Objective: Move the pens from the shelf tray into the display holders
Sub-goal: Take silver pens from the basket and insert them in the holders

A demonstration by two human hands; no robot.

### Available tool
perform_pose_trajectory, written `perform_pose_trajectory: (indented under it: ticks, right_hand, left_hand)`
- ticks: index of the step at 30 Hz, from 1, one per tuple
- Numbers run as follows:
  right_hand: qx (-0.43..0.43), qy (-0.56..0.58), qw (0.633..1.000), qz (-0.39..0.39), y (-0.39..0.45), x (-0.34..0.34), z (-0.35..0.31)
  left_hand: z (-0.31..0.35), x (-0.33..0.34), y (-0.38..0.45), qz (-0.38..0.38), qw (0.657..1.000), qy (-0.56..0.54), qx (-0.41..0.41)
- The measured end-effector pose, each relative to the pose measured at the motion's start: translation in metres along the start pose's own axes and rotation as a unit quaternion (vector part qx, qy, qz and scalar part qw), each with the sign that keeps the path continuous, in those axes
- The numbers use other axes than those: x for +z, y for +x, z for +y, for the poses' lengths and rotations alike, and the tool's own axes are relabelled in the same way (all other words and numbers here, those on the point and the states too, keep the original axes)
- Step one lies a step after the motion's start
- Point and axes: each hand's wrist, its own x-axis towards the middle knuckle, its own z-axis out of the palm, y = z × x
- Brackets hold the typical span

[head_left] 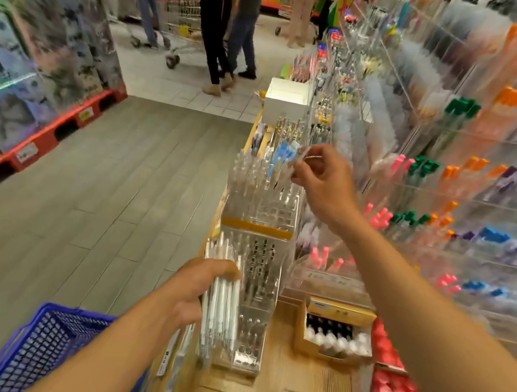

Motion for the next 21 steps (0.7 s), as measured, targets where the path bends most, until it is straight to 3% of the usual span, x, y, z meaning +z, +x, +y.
perform_pose_trajectory:
  ticks: [14,21]
  right_hand:
    - [-0.045,-0.111,0.993,-0.013,0.004,0.023,0.01]
    - [-0.048,-0.21,0.975,-0.057,0.0,0.034,0.015]
  left_hand:
    - [0.026,-0.004,0.01,-0.035,0.999,-0.024,0.021]
    - [0.036,-0.003,0.005,-0.051,0.998,-0.027,0.033]
